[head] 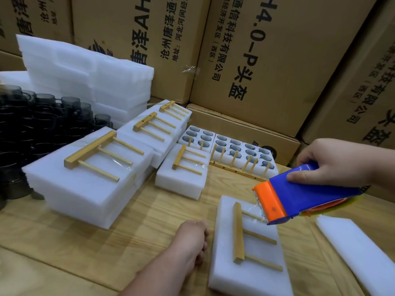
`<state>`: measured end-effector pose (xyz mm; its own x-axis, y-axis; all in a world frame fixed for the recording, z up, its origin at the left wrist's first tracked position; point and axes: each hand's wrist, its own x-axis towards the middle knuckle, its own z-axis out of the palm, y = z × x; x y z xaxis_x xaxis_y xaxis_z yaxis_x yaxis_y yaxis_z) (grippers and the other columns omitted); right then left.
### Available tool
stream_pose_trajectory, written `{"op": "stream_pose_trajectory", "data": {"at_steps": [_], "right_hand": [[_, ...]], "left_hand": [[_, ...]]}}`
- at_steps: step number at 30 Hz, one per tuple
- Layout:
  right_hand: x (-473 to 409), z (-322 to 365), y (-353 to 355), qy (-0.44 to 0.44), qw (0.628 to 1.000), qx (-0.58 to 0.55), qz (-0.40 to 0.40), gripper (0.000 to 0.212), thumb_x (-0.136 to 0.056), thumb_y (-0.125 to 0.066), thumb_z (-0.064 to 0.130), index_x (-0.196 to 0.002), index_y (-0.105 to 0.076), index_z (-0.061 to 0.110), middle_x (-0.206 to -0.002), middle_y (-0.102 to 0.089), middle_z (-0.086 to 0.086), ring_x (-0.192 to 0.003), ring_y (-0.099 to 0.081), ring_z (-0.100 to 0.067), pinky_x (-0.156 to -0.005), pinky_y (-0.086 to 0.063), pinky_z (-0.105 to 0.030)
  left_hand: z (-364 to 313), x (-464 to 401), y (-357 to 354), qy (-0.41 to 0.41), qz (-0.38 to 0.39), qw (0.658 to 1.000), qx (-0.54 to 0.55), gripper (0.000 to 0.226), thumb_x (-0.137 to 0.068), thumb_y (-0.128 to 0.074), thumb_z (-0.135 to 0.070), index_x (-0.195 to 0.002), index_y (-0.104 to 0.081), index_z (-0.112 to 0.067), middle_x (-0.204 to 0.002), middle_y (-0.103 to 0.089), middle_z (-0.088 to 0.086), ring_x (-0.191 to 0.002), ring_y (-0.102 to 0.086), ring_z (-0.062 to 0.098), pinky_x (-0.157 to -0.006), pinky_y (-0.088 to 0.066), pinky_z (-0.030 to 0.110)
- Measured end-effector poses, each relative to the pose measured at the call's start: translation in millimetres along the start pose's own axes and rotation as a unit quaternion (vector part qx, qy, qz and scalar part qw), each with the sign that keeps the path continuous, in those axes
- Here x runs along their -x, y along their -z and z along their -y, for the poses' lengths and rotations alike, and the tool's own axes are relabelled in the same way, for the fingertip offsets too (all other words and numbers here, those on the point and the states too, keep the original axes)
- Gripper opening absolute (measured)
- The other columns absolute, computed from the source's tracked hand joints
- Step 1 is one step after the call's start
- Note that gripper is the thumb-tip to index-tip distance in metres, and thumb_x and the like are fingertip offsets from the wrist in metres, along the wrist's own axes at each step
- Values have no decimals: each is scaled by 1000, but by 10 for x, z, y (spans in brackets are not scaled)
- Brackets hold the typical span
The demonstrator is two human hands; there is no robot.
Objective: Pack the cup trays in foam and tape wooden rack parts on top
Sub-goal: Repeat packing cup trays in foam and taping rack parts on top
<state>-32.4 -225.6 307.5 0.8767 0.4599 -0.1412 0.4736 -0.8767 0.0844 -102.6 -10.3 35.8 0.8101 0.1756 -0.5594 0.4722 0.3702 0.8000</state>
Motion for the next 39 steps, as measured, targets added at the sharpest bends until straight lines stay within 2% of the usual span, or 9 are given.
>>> {"op": "stream_pose_trajectory", "data": {"at_steps": [6,9,13,20,22,26,29,33,39], "right_hand": [[-1,-57,-49,-3,1000,-15,9,69,-66,-49,89,-75,-71,24,-68,-71,9,-61,-68,-10,-54,-54,-29],[8,-73,-90,-8,1000,-14,10,65,-71,-52,86,-76,-71,24,-69,-71,9,-63,-69,-10,-57,-56,-32],[58,-88,-147,-22,999,-23,16,55,-78,-56,79,-77,-72,26,-71,-72,14,-65,-69,-5,-56,-54,-24],[137,-161,-255,-45,998,-42,35,48,-85,-59,71,-84,-71,24,-75,-74,12,-70,-71,-5,-60,-55,-21],[145,-182,-287,-49,997,-46,39,47,-85,-60,69,-84,-71,24,-75,-74,12,-69,-71,-5,-58,-54,-19],[131,-245,-363,-52,996,-48,46,46,-85,-60,70,-85,-70,25,-76,-74,12,-71,-71,-5,-61,-56,-20],[102,-308,-434,-54,996,-54,55,46,-84,-62,70,-86,-70,26,-76,-73,14,-72,-71,-3,-62,-57,-21],[76,-425,-596,-57,994,-58,69,50,-84,-61,72,-85,-72,23,-76,-74,10,-70,-72,-7,-66,-59,-30],[113,-598,-1009,-68,990,-98,75,54,-84,-56,74,-74,-68,22,-65,-67,9,-58,-60,-4,-56,-45,-25]], "left_hand": [[37,47,-22,-40,-10,994,-100,34,-100,-50,-25,-68,-55,-13,-46,-49,7,-36,-34,16,-44,-25,17],[58,53,-71,-80,-30,985,-151,28,-94,-52,-23,-74,-64,-8,-53,-60,9,-31,-43,17,-39,-31,17],[47,8,-112,-86,-69,984,-138,12,-88,-54,-21,-96,-59,-15,-64,-65,8,-36,-53,19,-37,-36,19],[62,11,-64,-140,-92,950,-263,14,-80,-58,-36,-85,-58,-24,-73,-71,1,-40,-62,17,-35,-39,19],[42,17,-41,-160,-101,931,-314,17,-81,-60,-41,-86,-57,-25,-78,-70,-4,-52,-65,15,-43,-44,19],[-101,82,-59,-287,-141,889,-327,25,-88,-62,-46,-110,-60,-34,-106,-64,-13,-98,-62,11,-86,-49,26],[-223,262,-264,-372,9,871,-321,74,-82,-57,-64,-148,-43,-33,-140,-39,-26,-138,-36,-1,-109,-25,16],[-213,384,-541,-395,145,788,-448,106,-80,-58,-72,-162,-1,-34,-156,4,-33,-143,20,-11,-118,1,21],[-182,368,-680,-375,125,647,-652,112,-85,-54,-77,-163,1,-18,-171,6,-6,-153,22,12,-126,4,36]]}}
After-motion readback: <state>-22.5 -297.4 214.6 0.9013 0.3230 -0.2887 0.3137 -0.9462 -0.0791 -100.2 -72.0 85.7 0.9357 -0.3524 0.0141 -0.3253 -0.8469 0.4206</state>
